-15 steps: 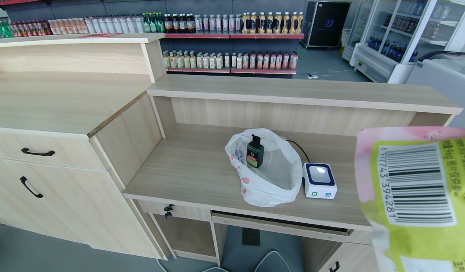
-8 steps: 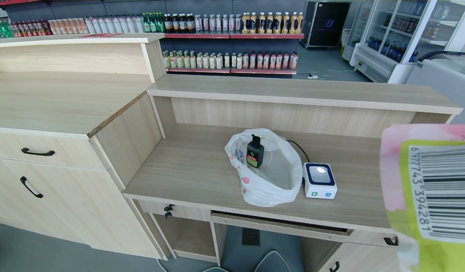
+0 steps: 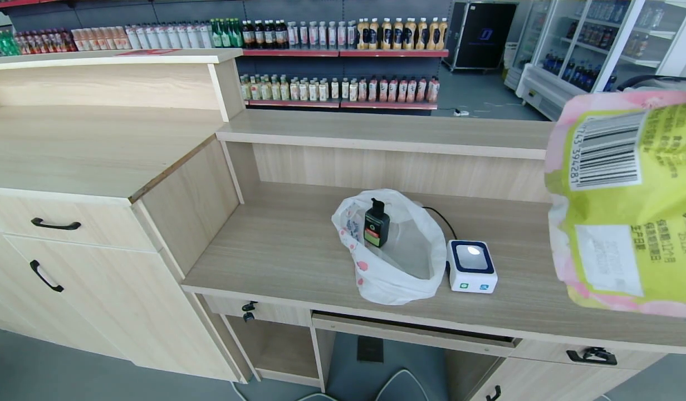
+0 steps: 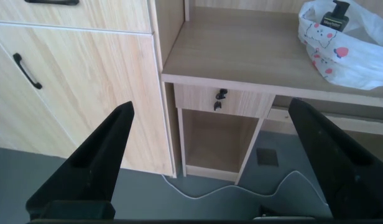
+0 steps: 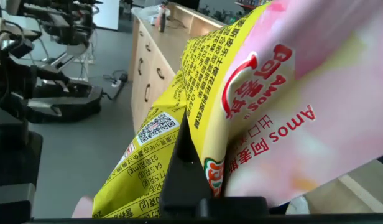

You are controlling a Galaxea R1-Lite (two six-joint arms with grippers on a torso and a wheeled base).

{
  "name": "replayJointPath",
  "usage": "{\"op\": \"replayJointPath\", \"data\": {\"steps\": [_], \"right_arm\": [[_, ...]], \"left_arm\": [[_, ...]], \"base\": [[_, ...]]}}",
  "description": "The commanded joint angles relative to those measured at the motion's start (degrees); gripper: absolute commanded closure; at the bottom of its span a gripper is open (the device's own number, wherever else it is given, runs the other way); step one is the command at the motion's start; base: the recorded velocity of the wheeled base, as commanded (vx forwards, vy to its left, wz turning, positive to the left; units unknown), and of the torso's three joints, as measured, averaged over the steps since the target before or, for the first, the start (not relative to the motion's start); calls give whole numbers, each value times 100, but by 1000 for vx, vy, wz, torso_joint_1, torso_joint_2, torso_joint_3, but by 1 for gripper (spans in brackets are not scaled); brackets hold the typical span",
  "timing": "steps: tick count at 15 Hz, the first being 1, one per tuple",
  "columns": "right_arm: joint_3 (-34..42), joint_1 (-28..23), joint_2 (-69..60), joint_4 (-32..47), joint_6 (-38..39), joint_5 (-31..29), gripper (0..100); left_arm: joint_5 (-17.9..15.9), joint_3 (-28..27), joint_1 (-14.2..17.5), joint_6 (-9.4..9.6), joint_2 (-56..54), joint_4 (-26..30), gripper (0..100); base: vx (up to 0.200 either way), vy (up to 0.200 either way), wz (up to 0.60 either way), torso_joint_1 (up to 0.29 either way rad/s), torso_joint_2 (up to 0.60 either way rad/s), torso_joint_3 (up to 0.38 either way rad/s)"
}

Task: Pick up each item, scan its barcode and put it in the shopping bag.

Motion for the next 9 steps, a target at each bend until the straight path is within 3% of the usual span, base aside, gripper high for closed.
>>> {"op": "replayJointPath", "data": {"steps": [1,3,5,9], "right_arm": [[11,-1256,355,-239,-104,2,100],[-94,-1669,513,-406,-183,-86,100],[187,-2390,557,-389,-500,-561,100],[187,-2548,636,508,-939,-1492,100]], "left_arm": [[1,0,4,0,-2,-1,0],[1,0,4,0,-2,-1,0],[1,0,4,0,-2,-1,0],[1,0,4,0,-2,-1,0]], "base": [[0,0,0,0,0,0],[0,0,0,0,0,0],[0,0,0,0,0,0],[0,0,0,0,0,0]]}}
